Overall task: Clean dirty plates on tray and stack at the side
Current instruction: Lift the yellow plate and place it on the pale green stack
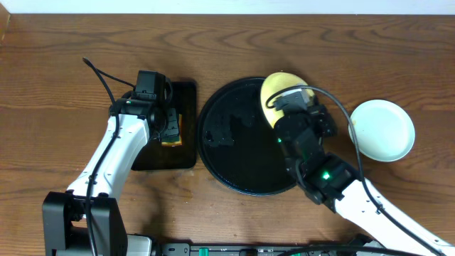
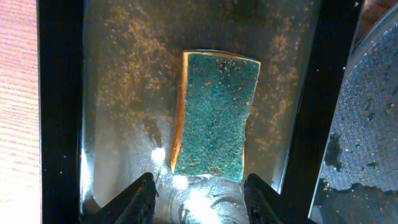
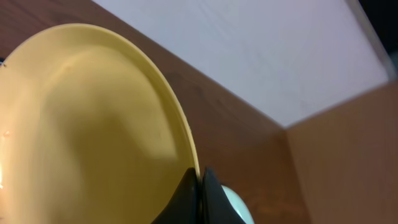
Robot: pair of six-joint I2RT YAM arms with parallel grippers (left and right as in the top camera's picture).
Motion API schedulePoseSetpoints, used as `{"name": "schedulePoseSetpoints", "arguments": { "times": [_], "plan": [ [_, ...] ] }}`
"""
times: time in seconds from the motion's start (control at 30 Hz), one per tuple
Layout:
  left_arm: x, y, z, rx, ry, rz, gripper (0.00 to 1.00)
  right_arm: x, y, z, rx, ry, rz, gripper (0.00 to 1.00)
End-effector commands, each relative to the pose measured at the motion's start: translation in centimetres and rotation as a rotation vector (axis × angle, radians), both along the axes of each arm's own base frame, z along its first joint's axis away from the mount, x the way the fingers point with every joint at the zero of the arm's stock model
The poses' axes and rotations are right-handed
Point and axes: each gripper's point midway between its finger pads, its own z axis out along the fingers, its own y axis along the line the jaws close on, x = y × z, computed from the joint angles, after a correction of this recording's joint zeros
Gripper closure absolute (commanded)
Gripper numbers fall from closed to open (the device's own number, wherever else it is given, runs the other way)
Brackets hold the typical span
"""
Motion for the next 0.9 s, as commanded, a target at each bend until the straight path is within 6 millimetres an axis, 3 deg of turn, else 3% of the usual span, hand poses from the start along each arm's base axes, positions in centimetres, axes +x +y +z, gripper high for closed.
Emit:
{"name": "schedulePoseSetpoints", "arguments": {
  "times": [0.0,0.13,0.27,0.37,0.6,0.87],
  "plan": [
    [0.1,0.0,0.1,0.001,-0.002,-0.001,0.52,0.3,-2.9,0.0,0.198,-0.055,-0.162,0.99],
    [0.1,0.0,0.1,0.001,-0.002,-0.001,0.52,0.7,-6.3,-2.6,0.368,0.009,-0.275,0.99],
    [0.1,0.0,0.1,0.001,-0.002,-0.001,0.52,1.4,-9.5,-3.5,0.464,0.025,-0.351,0.99],
    [0.1,0.0,0.1,0.001,-0.002,-0.001,0.52,1.3,-13.0,-4.7,0.581,0.039,-0.457,0.99],
    [0.1,0.0,0.1,0.001,-0.003,-0.001,0.52,-1.2,-20.5,-7.0,0.718,0.054,-0.72,0.99],
    [0.1,0.0,0.1,0.001,-0.002,-0.001,0.52,-3.5,-24.8,-9.5,0.726,0.105,-0.882,0.99]
  ]
}}
